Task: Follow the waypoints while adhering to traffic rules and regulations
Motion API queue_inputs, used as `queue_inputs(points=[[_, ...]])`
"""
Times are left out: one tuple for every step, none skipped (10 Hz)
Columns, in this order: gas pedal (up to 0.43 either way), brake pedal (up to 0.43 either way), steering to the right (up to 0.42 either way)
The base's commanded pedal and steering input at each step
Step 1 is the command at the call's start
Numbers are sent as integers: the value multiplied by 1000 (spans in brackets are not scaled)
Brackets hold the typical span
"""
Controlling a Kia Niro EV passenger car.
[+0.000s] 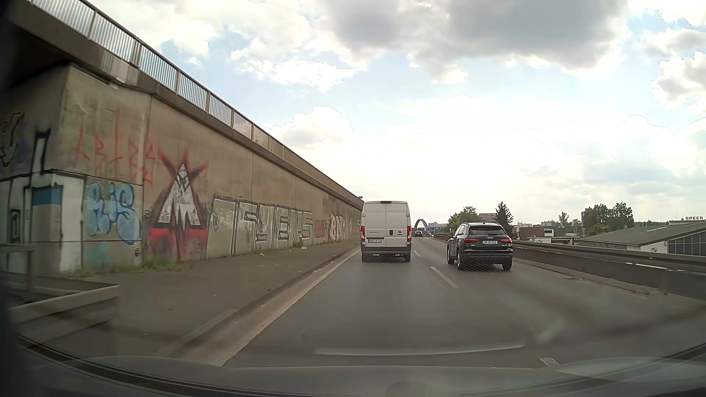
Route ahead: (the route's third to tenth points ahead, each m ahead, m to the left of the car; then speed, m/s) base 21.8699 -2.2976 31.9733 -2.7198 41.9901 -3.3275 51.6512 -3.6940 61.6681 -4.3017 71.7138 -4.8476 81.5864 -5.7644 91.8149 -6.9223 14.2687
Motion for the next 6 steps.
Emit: queue_inputs(points=[[299, 30, 7], [299, 30, 6], [299, 30, 6], [299, 30, 5], [299, 30, 5], [299, 30, 5]])
